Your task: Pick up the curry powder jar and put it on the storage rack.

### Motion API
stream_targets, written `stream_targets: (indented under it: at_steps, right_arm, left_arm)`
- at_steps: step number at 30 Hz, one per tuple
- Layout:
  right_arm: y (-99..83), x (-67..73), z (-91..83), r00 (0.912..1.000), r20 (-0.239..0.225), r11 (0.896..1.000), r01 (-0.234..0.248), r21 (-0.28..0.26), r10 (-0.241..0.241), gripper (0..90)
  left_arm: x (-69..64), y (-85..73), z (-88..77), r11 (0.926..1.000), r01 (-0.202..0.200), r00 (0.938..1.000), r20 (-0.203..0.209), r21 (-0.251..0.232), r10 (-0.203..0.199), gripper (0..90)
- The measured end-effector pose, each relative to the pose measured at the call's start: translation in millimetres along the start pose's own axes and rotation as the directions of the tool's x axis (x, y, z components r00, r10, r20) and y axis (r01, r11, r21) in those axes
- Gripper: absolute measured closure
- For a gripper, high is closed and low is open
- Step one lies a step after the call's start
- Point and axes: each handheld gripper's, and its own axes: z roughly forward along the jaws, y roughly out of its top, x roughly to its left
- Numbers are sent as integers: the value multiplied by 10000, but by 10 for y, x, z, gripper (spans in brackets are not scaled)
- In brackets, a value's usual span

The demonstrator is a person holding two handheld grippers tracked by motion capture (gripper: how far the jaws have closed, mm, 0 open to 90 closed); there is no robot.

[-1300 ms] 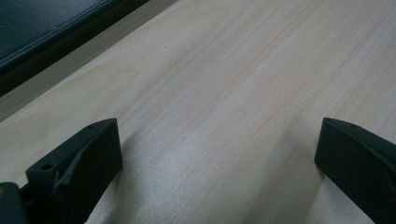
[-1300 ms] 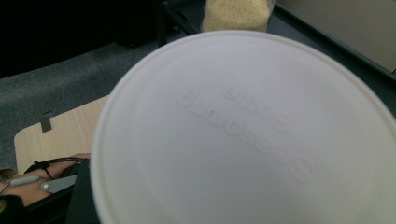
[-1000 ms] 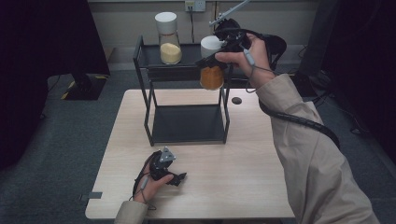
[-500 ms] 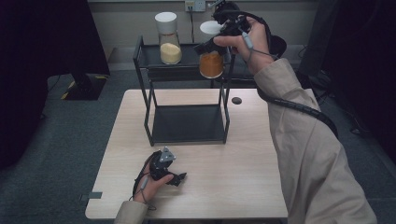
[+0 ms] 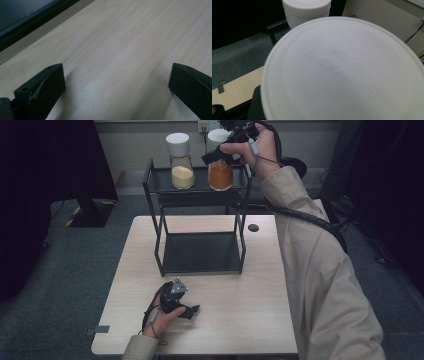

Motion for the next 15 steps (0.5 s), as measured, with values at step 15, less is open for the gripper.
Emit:
stream_targets:
  at_steps: [15]
  right_arm:
    - [71,-187,330,9980,364,9986,-520,53,517,358]
  left_arm:
    - [2,2,-1,10000,-15,10000,4,15,15,1]
